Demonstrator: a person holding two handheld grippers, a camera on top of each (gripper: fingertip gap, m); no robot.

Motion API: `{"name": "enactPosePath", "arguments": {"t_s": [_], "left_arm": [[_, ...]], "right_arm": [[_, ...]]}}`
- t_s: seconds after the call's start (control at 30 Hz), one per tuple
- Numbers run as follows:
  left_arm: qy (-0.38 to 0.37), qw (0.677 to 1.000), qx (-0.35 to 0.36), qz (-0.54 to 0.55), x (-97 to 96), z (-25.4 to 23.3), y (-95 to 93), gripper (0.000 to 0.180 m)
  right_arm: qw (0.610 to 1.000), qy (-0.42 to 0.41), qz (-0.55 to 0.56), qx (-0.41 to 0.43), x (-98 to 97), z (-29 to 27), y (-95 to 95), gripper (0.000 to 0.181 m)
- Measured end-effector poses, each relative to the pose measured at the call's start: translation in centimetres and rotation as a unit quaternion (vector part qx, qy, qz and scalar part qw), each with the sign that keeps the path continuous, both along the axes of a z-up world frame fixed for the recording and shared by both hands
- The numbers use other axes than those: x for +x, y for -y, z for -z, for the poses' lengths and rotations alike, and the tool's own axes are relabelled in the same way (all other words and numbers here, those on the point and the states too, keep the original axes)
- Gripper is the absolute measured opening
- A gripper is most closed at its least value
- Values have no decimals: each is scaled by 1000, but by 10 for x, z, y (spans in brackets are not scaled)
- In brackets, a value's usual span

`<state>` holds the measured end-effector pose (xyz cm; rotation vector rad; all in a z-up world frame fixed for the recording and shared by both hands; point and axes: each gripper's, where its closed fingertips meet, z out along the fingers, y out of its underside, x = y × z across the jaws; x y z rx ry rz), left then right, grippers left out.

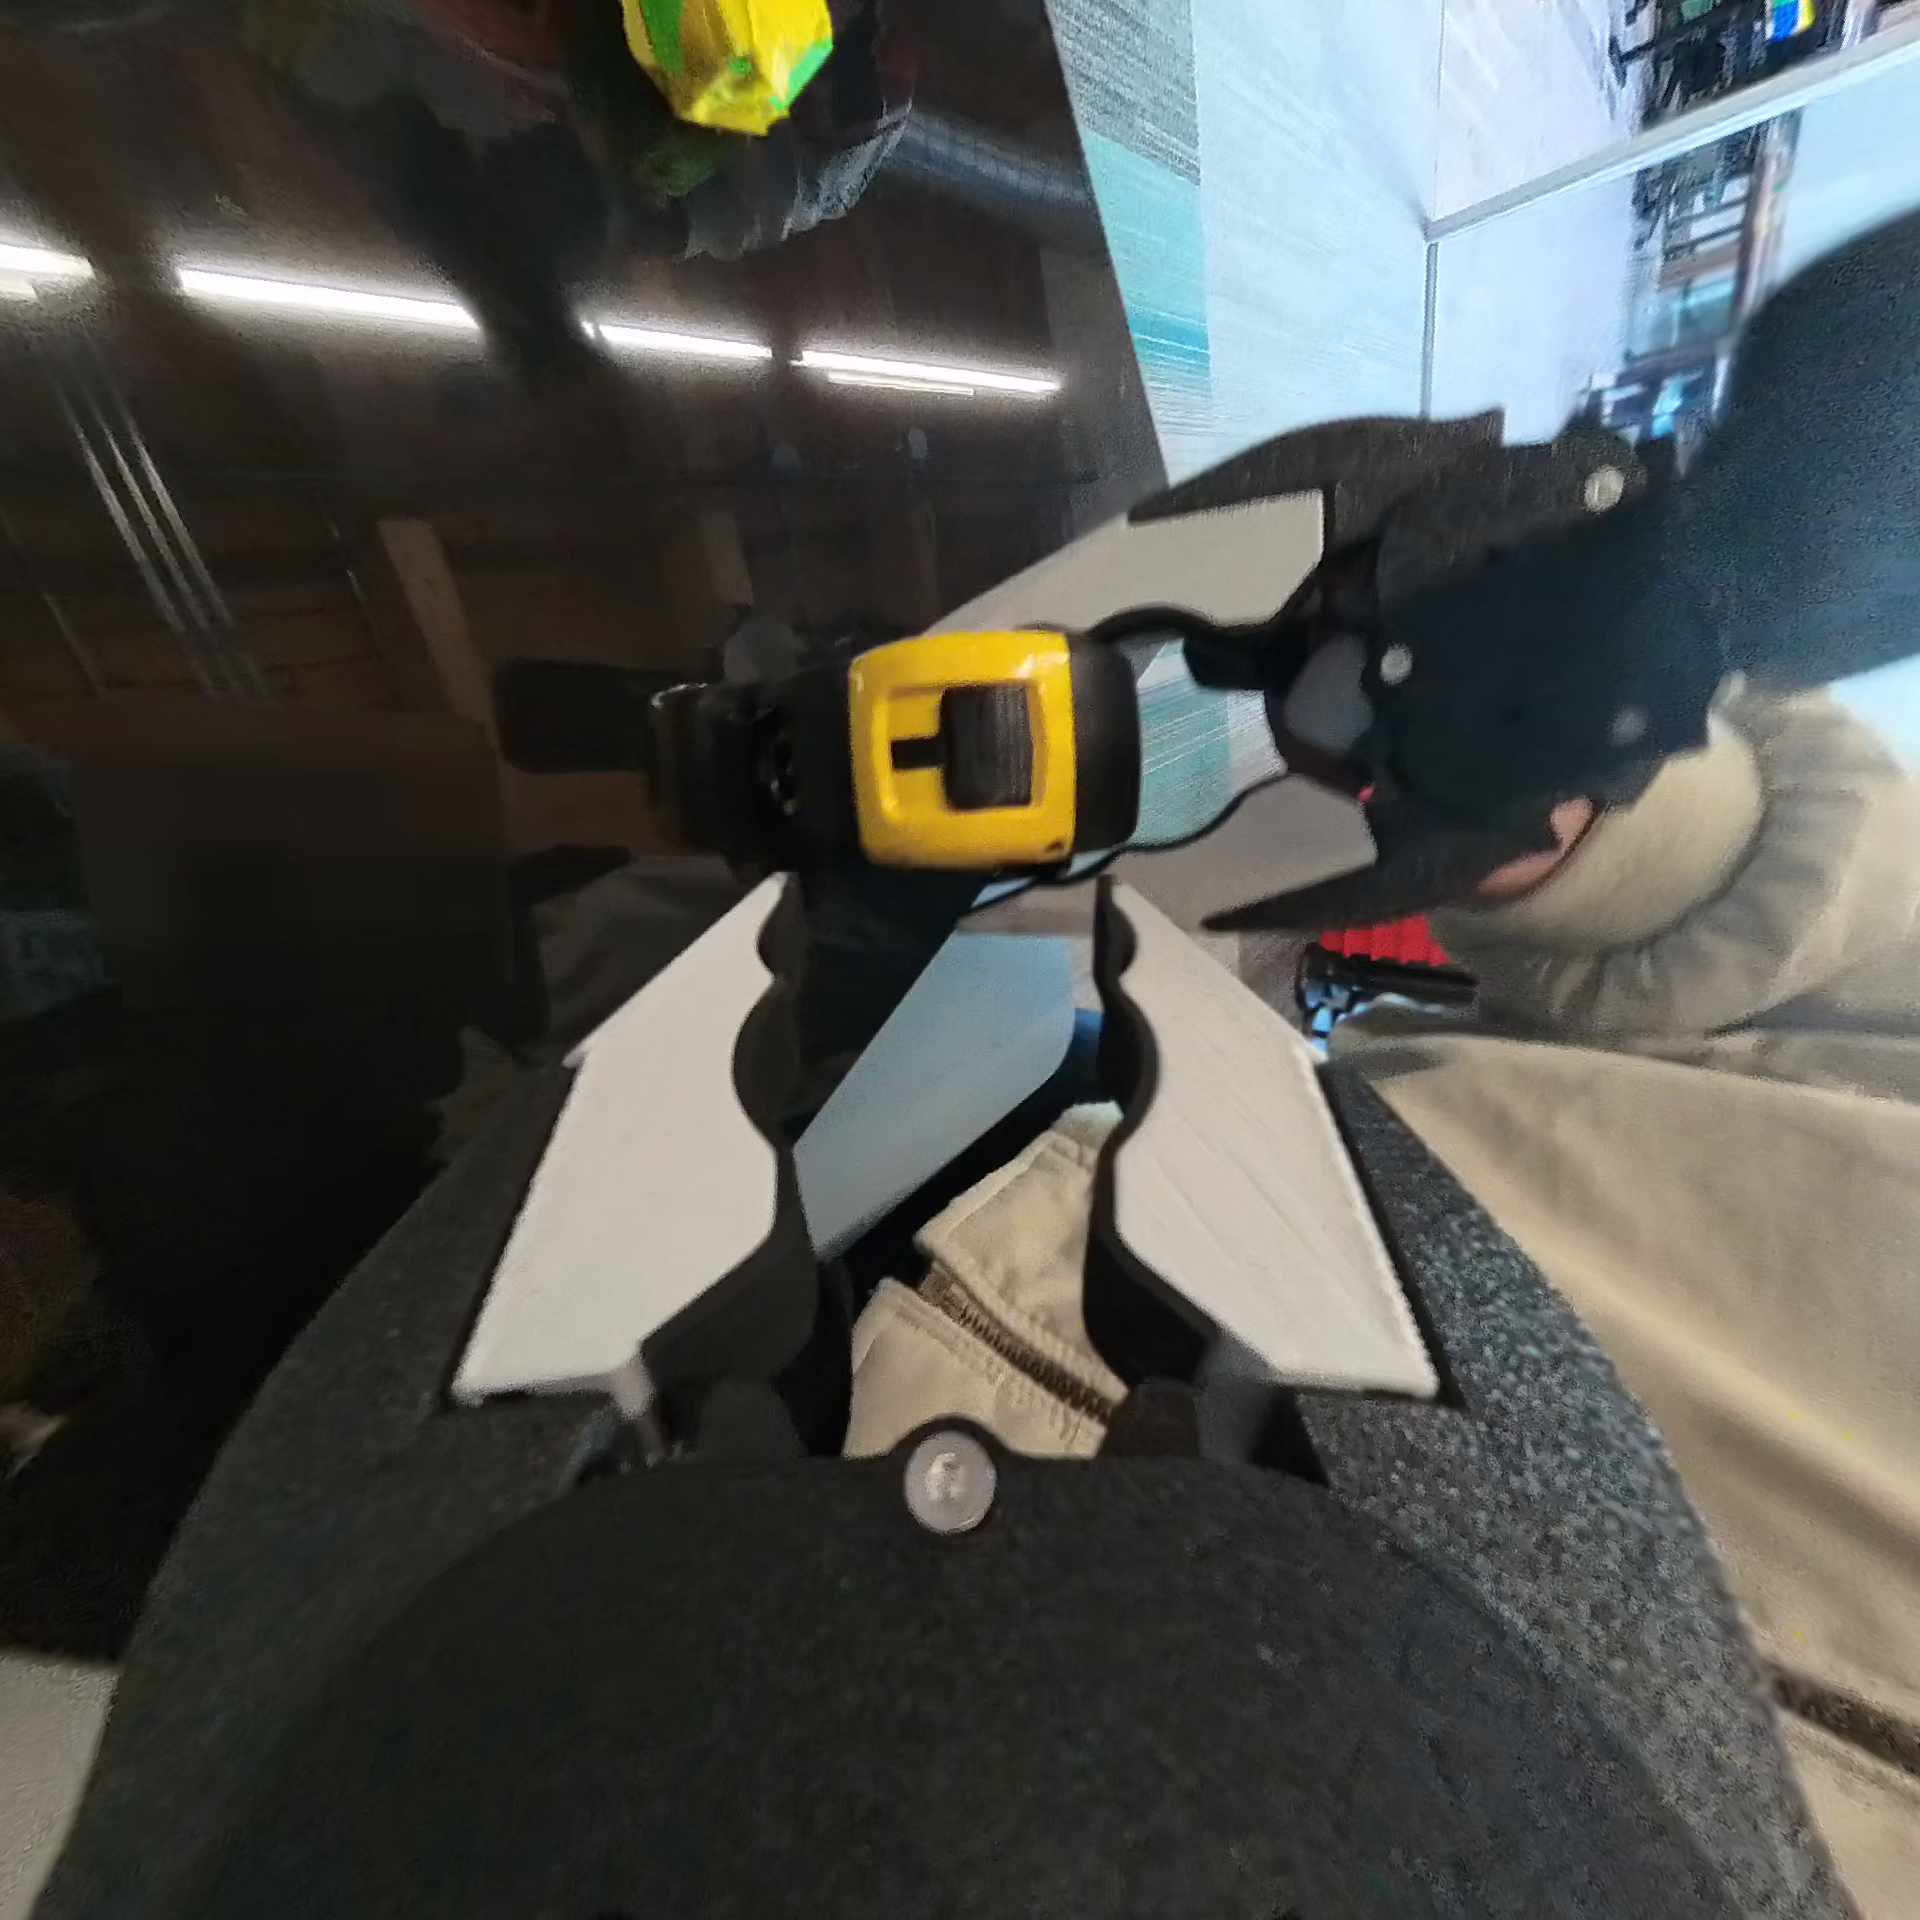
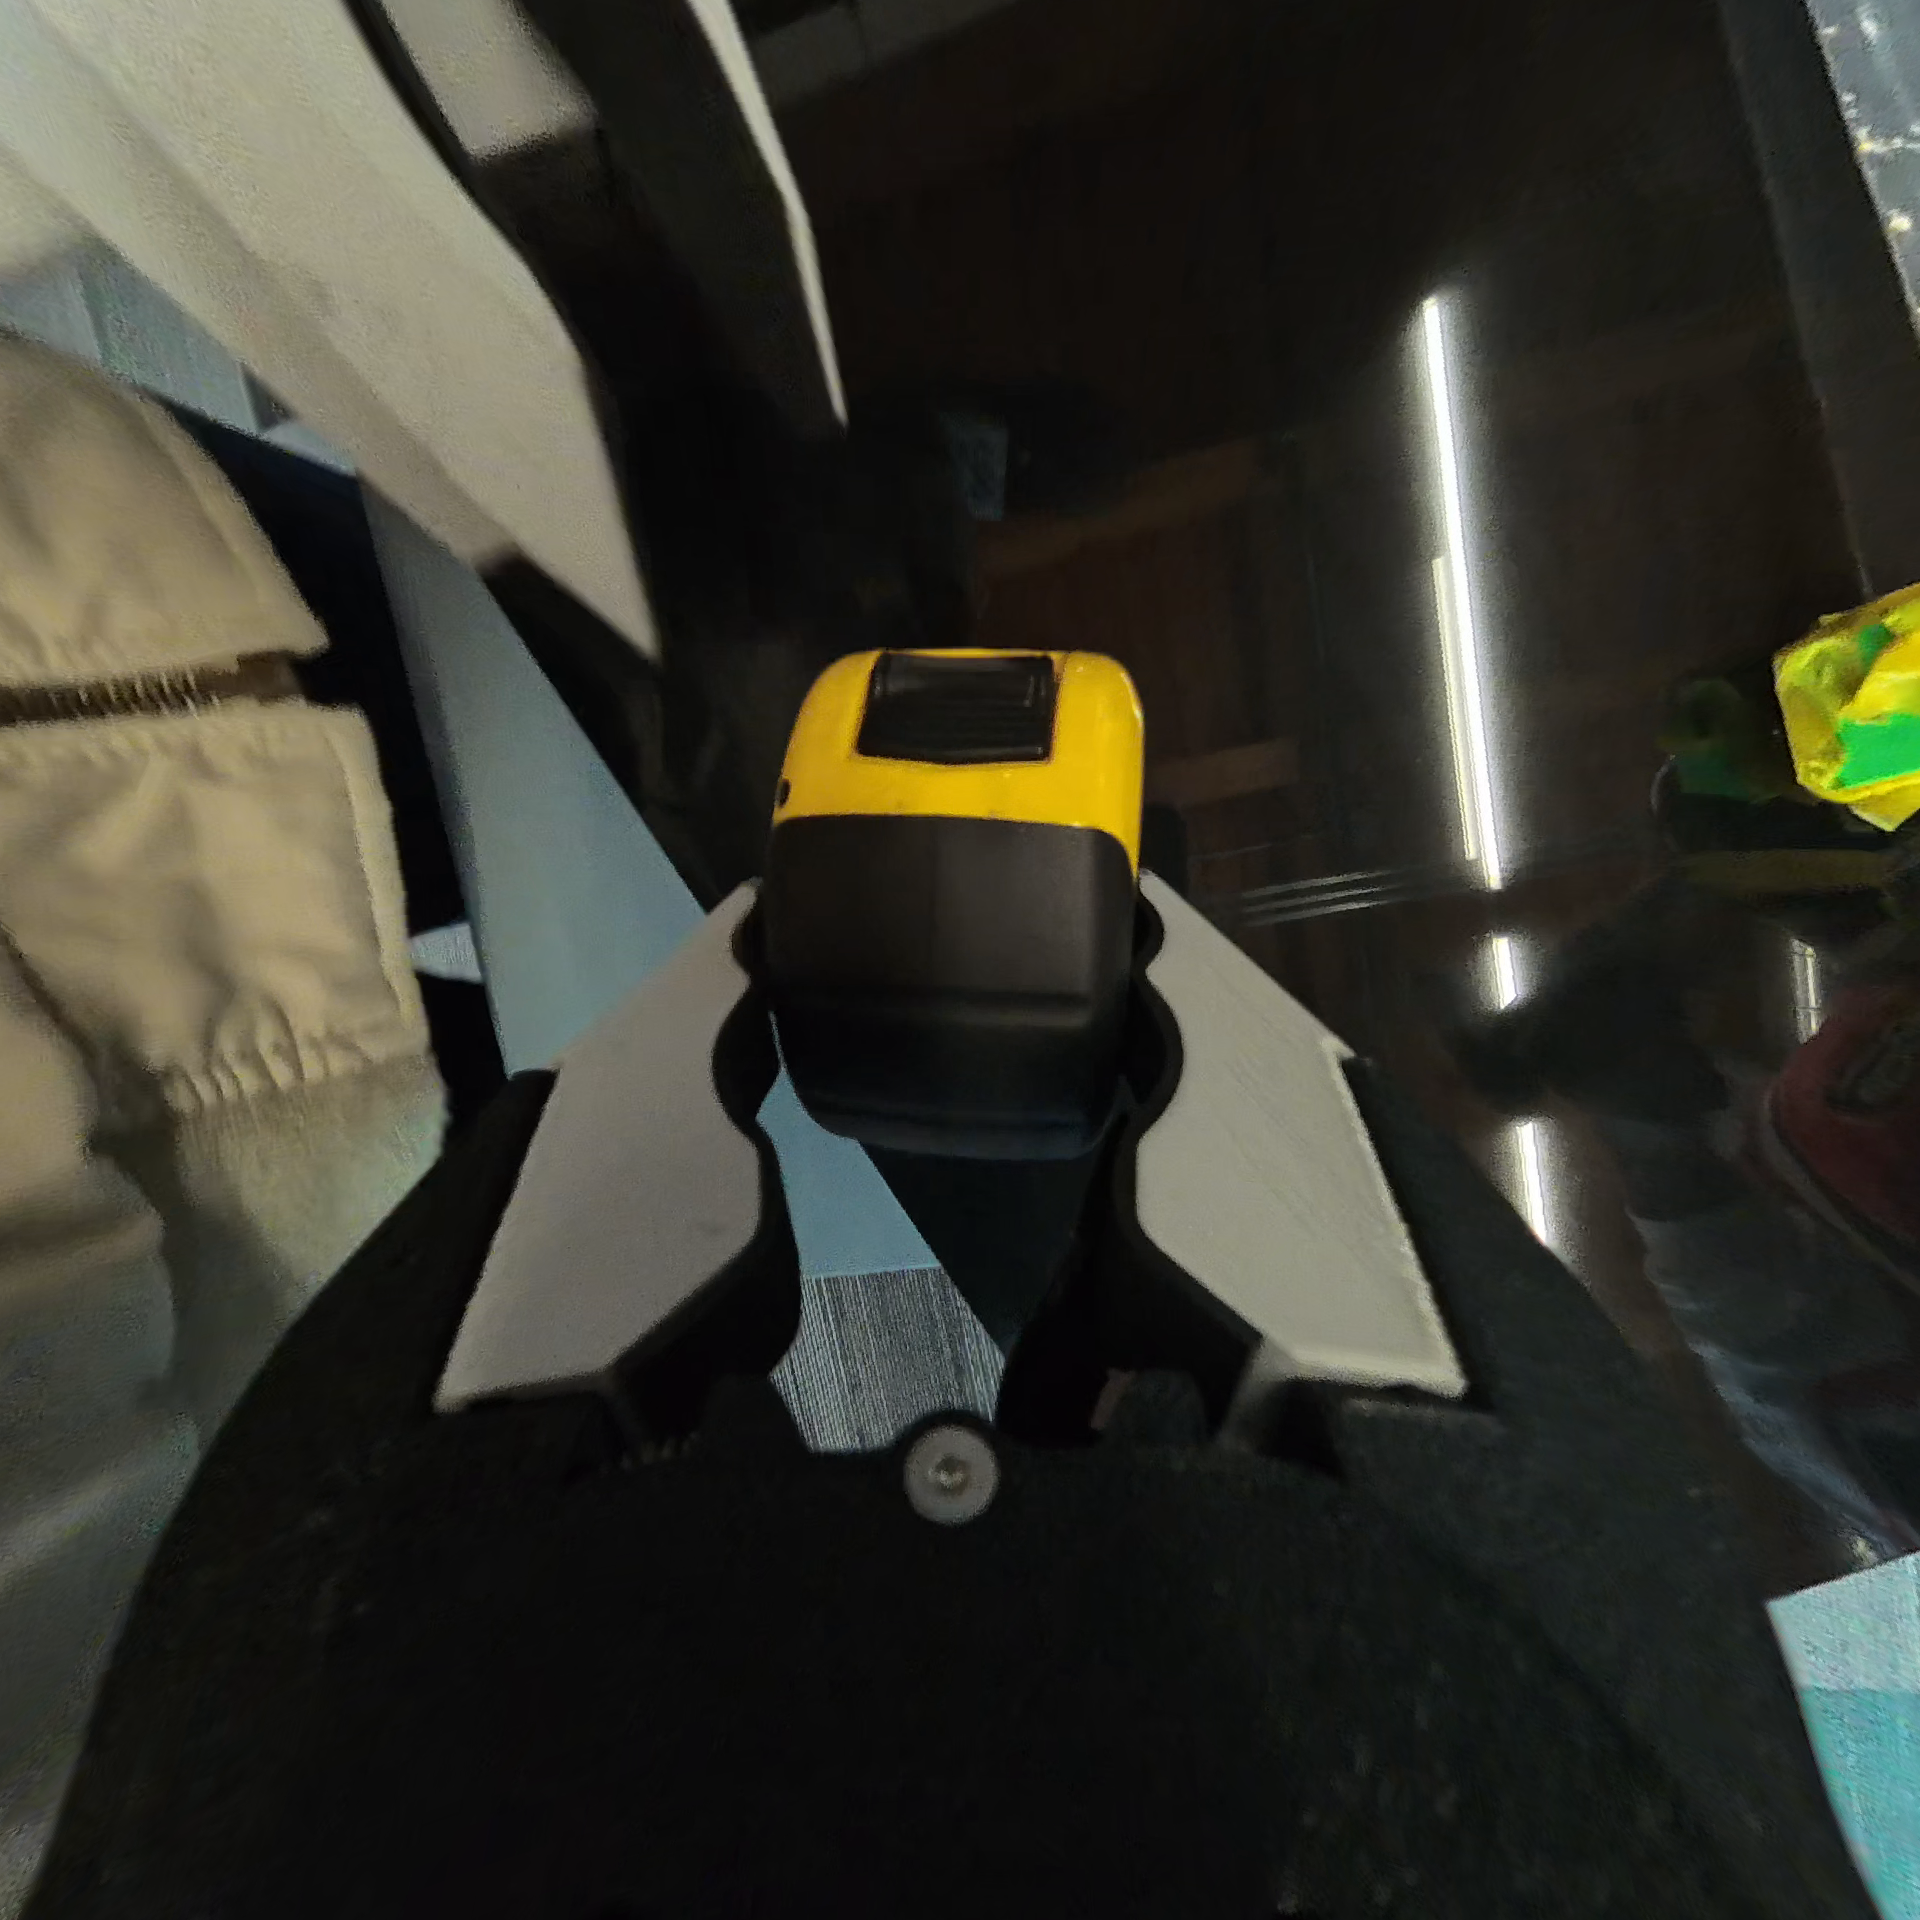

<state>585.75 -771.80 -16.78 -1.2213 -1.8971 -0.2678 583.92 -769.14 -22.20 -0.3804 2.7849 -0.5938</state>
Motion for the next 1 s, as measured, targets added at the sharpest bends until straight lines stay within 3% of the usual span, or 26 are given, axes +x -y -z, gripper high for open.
{"name": "enactPosePath", "arguments": {"t_s": [0.1, 0.2, 0.4, 0.57, 0.73, 0.87, 1.0], "left_arm": [[17, 1000, 1, 9, -19, 4, -13, 68], [33, 999, -18, 26, -32, 12, -22, 70], [55, 994, -64, 74, -39, 36, -34, 89], [56, 993, -76, 78, -38, 35, -34, 85], [57, 985, -130, 102, -34, 28, -34, 76], [56, 979, -135, 140, -25, 27, -33, 77], [65, 974, -139, 164, -17, 26, -31, 76]], "right_arm": [[999, -8, 29, -24, 2, 0, 2, 66], [997, -7, 57, -61, 5, -3, 4, 66], [984, 85, 126, -92, 5, -15, -1, 71], [981, 75, 140, -114, -25, -29, -29, 78], [968, 126, 168, -136, -50, -43, -56, 67], [973, 67, 205, -87, -84, -18, -75, 76], [964, 119, 210, -110, -96, -37, -83, 83]]}}
